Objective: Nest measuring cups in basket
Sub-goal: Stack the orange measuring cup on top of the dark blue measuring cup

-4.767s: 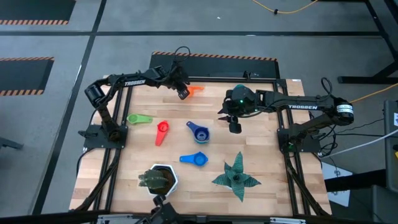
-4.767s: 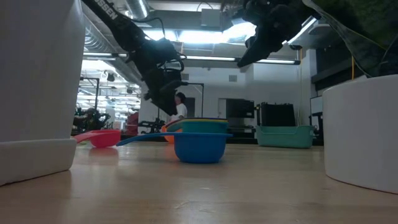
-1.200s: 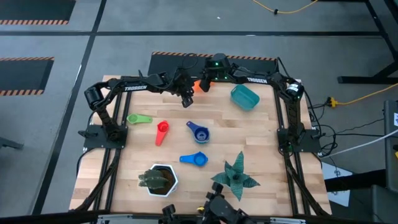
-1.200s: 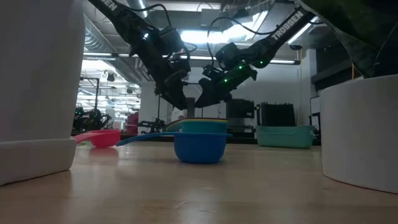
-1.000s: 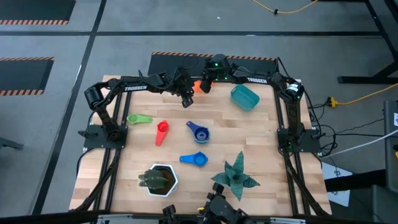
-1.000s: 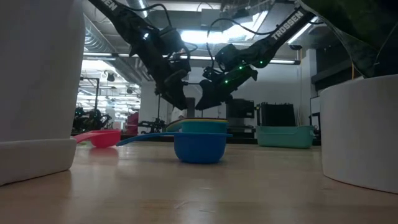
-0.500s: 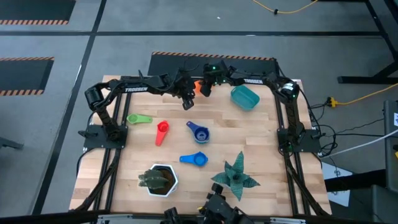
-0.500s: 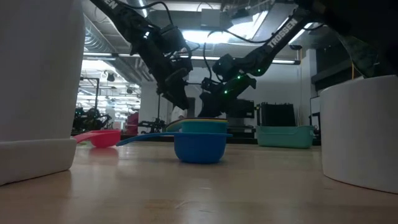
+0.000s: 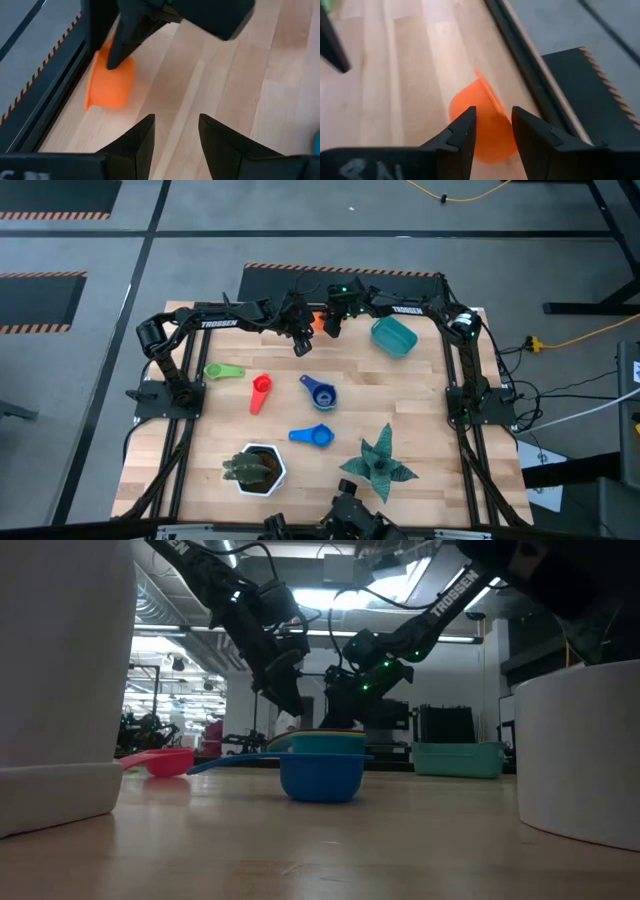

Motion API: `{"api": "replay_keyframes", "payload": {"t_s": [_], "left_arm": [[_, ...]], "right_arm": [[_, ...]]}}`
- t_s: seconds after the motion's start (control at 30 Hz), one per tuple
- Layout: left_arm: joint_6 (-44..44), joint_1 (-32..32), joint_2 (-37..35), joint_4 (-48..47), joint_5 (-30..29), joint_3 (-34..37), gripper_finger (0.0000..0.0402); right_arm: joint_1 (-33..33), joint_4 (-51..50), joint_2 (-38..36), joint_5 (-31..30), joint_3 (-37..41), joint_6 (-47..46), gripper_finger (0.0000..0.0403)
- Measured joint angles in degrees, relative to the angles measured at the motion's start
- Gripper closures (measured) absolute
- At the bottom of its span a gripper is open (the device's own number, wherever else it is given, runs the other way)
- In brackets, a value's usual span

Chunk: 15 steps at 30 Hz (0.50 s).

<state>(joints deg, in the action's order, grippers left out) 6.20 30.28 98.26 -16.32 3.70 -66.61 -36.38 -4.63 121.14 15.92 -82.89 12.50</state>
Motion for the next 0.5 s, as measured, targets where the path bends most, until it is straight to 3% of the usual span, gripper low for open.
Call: {"api": "replay_keyframes", "payload": {"t_s": [0.23,0.5], "left_arm": [[0.0,0.0,0.0,0.0,0.0,0.0,0.0256],[0.0,0.0,0.0,0.0,0.0,0.0,0.0256]], "right_arm": [[0.1,-2.8,0.1,5.6,0.1,0.0,0.0274],[0.5,-4.2,0.1,6.2,0.1,0.0,0.0274]]}}
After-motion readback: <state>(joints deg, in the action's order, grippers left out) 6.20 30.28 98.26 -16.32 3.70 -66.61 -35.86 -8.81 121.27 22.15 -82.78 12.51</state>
